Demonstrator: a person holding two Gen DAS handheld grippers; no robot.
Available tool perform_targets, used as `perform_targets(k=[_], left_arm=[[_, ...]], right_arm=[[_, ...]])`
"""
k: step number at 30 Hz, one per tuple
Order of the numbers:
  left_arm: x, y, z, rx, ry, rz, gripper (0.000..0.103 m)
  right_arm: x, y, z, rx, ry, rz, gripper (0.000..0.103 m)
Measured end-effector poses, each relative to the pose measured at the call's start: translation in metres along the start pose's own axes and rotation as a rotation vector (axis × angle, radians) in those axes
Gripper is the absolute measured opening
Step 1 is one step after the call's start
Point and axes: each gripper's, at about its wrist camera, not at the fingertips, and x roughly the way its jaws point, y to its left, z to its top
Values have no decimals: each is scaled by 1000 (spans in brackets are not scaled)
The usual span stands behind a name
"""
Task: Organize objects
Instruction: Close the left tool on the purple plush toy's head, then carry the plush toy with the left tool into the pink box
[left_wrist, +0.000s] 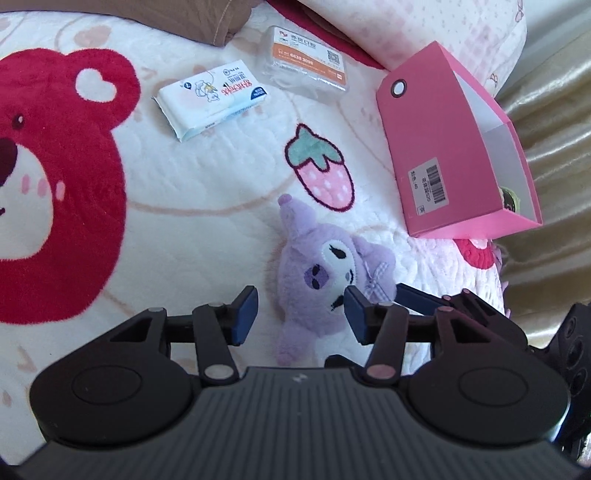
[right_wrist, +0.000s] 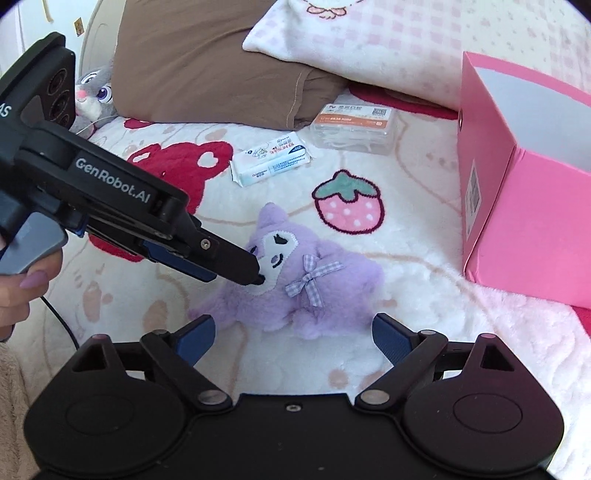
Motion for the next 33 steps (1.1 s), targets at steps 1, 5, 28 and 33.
perform_targets(k=[1,5,28,33], left_arm=[[1,4,2,-8,-9,0,57],[8,11,10,-24,-23,-34,53],[2,-16,-8,31,-26,-74,34],[-11,-41,-23,99,-45,-61,34]], right_arm=[[1,2,2,-13,-7,-30,94],[9,11,2,-21,-22,-43,96],[17,5,-2,46,-20,-56,91],[-3,2,-7,2,-23,-47,88]])
